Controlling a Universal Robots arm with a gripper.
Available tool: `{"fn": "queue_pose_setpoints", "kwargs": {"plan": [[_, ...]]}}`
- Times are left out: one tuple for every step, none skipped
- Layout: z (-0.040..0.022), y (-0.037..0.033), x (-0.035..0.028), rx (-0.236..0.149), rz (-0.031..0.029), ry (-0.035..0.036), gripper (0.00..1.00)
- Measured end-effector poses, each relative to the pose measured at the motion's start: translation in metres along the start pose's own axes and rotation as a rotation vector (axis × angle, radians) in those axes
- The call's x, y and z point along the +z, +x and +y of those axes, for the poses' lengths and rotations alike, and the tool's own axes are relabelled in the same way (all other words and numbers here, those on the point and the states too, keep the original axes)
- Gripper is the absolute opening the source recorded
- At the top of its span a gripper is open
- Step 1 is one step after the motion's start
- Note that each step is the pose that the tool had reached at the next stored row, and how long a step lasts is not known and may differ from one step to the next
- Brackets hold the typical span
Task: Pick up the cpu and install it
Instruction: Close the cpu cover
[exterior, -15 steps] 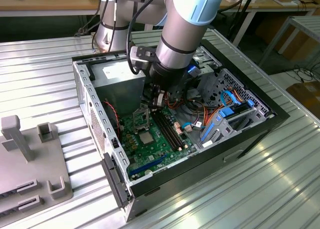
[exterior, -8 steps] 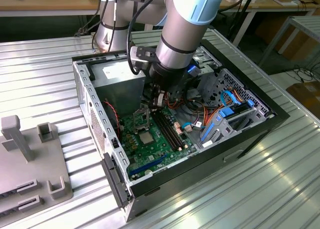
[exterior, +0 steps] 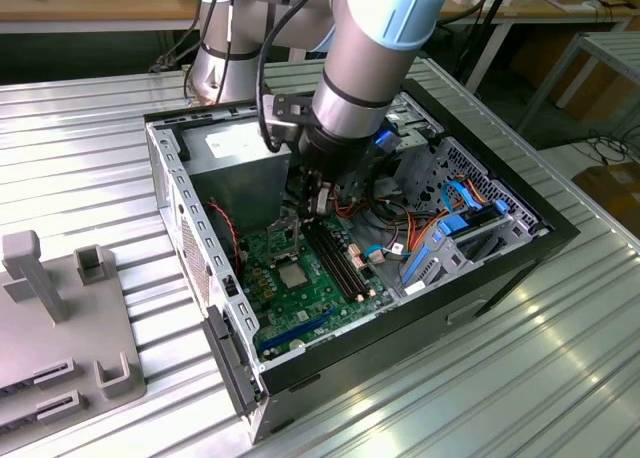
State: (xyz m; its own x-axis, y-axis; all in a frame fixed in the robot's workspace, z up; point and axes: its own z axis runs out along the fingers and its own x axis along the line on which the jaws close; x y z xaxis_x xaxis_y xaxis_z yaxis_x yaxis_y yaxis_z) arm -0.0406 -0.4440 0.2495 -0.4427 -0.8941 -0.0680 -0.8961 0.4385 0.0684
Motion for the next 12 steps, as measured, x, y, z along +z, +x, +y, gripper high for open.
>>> {"fn": "queue_pose_setpoints", "kwargs": {"plan": [[0.0001, 0.0001, -0.0004, -0.003, 0.0002, -0.0002, 0.11], [0.0001, 0.0001, -0.0009, -0.005, 0.0003, -0.0003, 0.11], [0.0001, 0.0002, -0.0014, -0.007, 0.0005, -0.0006, 0.11], [0.0002, 0.0002, -0.0019, -0.010, 0.0007, -0.0007, 0.11], [0.0003, 0.0003, -0.0023, -0.012, 0.0007, -0.0009, 0.11], [0.0005, 0.0005, -0.0027, -0.014, 0.0008, -0.0010, 0.11], [0.0006, 0.0007, -0.0031, -0.017, 0.0010, -0.0012, 0.11], [0.0007, 0.0008, -0.0035, -0.019, 0.0013, -0.0014, 0.11], [0.0008, 0.0011, -0.0038, -0.022, 0.0014, -0.0015, 0.11], [0.0009, 0.0013, -0.0041, -0.025, 0.0016, -0.0018, 0.11], [0.0010, 0.0016, -0.0045, -0.029, 0.0020, -0.0020, 0.11], [0.0011, 0.0018, -0.0048, -0.031, 0.0022, -0.0021, 0.11]]}}
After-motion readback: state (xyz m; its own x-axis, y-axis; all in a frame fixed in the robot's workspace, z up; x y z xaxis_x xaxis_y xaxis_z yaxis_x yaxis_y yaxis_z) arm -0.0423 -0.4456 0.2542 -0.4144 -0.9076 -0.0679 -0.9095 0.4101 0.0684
